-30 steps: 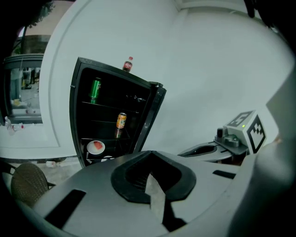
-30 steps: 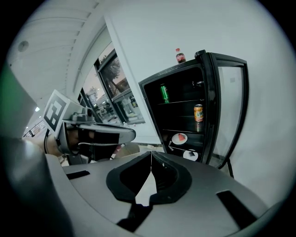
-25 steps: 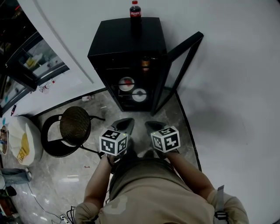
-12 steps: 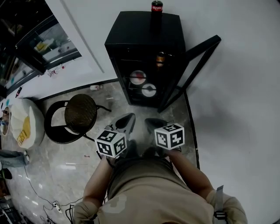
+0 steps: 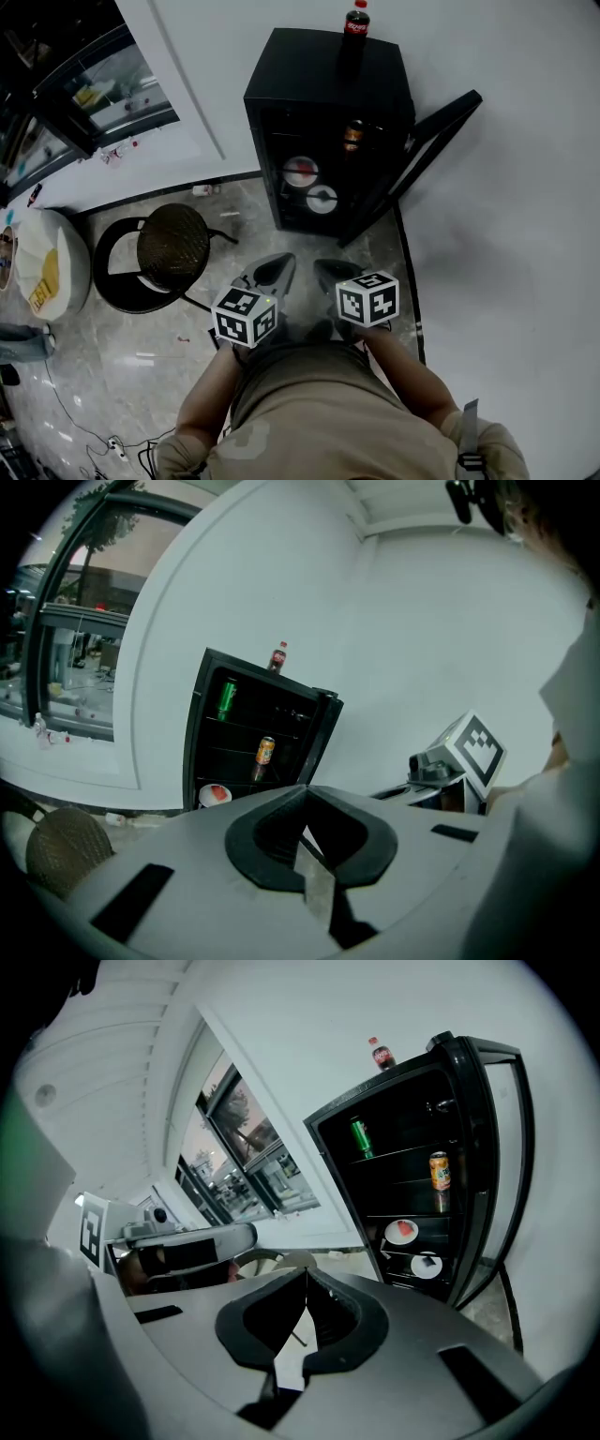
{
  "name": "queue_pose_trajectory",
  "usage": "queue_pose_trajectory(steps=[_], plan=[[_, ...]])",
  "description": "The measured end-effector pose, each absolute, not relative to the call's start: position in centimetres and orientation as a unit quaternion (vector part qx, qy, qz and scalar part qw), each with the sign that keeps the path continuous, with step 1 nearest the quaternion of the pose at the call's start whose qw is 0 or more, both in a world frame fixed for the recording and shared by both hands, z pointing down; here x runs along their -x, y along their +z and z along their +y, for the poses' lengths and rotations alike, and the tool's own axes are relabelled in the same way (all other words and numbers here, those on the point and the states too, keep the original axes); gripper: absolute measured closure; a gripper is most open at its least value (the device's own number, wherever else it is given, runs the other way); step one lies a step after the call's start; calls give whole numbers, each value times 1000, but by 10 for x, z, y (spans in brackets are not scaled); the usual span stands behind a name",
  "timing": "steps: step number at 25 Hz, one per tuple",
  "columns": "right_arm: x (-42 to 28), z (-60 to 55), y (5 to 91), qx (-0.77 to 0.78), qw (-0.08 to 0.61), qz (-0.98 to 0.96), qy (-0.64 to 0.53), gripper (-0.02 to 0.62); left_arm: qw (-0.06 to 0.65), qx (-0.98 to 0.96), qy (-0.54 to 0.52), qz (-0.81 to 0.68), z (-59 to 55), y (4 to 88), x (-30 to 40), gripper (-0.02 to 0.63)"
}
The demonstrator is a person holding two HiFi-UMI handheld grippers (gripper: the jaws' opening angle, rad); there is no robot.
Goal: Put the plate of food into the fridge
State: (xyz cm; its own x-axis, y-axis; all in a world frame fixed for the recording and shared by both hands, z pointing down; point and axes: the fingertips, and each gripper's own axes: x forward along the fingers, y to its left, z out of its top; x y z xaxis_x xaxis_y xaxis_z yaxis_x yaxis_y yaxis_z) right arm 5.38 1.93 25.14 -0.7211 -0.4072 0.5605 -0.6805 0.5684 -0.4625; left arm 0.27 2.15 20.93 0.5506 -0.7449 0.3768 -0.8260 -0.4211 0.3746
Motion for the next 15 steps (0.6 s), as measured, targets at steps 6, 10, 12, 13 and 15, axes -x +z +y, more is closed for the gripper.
queue_pose_trajectory(steps=[6,10,12,13,15], plan=[[-29,18,251,-322,211,-861,333,574,272,-842,67,-462,20,208,25,595],[-16,20,255,-320,220,-860,332,574,277,-841,60,-461,21,210,40,595],[-9,20,257,-321,225,-859,330,574,278,-841,57,-460,21,211,46,595],[-5,20,257,-321,226,-859,329,575,277,-842,57,-460,22,211,50,595],[3,20,257,-320,228,-860,327,574,278,-841,57,-460,22,211,57,595]])
